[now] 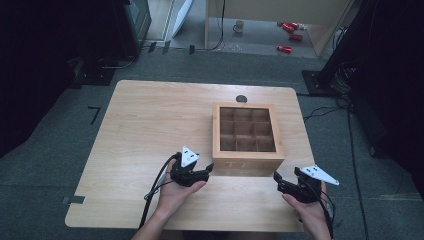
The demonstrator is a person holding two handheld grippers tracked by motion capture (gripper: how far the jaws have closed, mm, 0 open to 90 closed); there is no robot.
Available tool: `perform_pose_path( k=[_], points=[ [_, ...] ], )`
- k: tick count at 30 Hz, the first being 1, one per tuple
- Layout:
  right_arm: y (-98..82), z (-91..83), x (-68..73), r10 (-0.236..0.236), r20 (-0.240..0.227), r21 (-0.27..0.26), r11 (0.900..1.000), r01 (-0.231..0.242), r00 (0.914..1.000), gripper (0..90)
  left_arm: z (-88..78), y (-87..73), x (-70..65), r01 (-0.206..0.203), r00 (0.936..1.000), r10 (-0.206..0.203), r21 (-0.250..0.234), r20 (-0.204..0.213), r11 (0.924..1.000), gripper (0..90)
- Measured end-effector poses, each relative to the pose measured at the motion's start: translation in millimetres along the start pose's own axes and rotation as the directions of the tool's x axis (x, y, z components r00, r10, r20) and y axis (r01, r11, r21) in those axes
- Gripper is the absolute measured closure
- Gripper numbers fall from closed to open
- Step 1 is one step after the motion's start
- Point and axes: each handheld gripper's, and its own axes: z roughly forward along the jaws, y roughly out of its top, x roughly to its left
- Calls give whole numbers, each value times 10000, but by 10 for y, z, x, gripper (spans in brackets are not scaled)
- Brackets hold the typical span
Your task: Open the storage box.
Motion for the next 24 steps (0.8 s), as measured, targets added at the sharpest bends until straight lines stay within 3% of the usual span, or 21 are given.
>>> perform_pose_path(
  k=[6,8,12,24],
  points=[
    [3,12,-1,40,-25,-45,10000,-40,10000,246,78,73,-67,-103,9999,104,70,-56,9999,528],
    [-4,21,-2,55,-37,-22,10000,-55,10000,253,102,86,-76,-11,10000,11,87,-40,10000,568],
    [-12,30,3,80,-53,44,10000,-79,10000,259,138,102,-55,446,9981,-449,74,426,9990,620],
    [-7,21,-29,532,-162,68,9986,-531,9985,269,146,120,-47,338,9965,-350,172,762,9993,688]
  ],
)
